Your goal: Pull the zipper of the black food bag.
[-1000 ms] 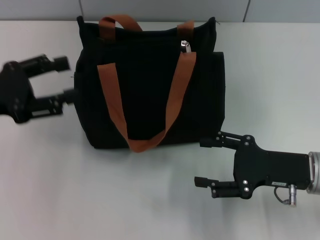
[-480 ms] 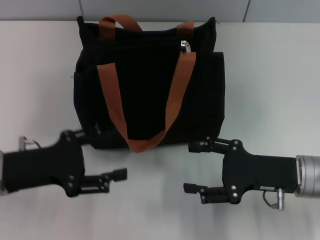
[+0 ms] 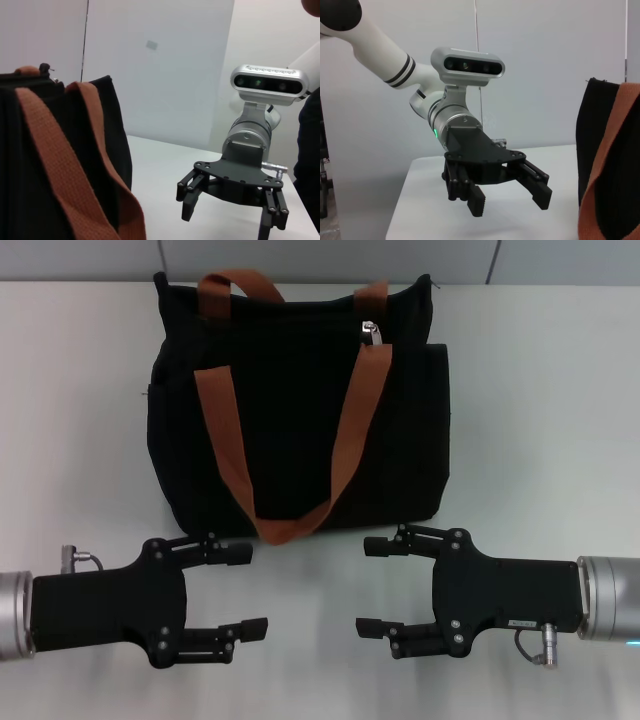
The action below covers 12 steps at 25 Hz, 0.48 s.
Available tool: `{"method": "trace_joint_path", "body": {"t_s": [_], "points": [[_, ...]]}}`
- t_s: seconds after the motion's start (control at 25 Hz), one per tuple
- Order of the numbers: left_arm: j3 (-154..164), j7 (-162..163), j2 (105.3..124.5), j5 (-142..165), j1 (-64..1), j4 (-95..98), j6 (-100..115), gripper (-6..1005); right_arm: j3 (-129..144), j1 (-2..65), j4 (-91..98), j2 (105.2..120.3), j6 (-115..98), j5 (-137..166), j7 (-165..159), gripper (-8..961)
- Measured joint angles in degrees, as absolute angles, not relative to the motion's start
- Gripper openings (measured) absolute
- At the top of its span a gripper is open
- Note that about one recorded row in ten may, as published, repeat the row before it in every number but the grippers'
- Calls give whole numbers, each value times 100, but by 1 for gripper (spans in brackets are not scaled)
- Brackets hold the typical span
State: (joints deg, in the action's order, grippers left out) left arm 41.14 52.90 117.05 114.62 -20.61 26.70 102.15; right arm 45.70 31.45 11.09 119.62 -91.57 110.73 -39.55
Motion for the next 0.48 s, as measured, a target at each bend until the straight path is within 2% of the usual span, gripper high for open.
{"method": "trace_joint_path", "body": {"t_s": [0.48], "points": [[4113, 5274, 11725, 11470, -1993, 2663, 10231, 800, 4570, 3167, 1107, 11962, -9149, 11074, -3937, 810]]}}
